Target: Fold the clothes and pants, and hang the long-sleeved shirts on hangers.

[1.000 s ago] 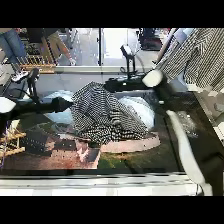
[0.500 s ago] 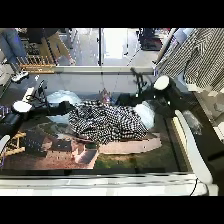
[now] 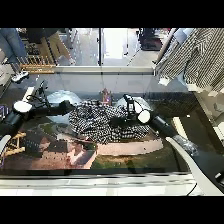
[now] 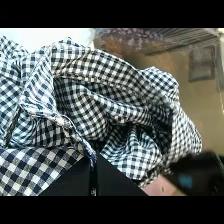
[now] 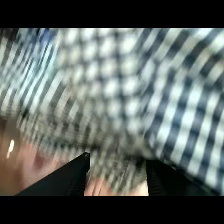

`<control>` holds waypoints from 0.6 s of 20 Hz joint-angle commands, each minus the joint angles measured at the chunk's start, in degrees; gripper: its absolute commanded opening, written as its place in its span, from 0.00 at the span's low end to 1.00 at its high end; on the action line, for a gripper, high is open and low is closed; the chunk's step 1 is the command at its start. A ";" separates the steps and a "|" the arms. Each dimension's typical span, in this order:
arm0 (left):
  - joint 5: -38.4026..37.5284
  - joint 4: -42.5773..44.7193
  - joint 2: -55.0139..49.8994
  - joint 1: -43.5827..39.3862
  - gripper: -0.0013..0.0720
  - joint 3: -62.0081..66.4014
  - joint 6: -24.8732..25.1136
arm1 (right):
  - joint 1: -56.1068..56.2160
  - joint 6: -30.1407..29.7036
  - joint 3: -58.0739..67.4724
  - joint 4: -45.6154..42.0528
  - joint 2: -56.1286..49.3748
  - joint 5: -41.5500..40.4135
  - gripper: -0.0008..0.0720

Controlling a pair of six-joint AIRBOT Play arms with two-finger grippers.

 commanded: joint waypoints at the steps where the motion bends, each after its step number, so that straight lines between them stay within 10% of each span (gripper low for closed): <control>1: -0.02 -0.42 -0.02 0.04 0.04 0.07 0.02 | 1.36 2.36 4.79 -1.60 -6.10 -11.30 0.52; 3: -0.04 -1.95 0.02 0.04 0.04 0.07 0.63 | 2.47 2.21 10.29 -3.56 -9.51 -10.49 0.05; 8: -5.46 -2.47 4.28 4.07 0.04 7.17 2.78 | -0.61 11.87 27.91 -28.28 -0.76 16.17 0.04; 12: -12.11 -9.81 8.35 5.49 0.04 27.56 2.75 | -2.08 7.93 50.27 -28.63 9.11 25.31 0.04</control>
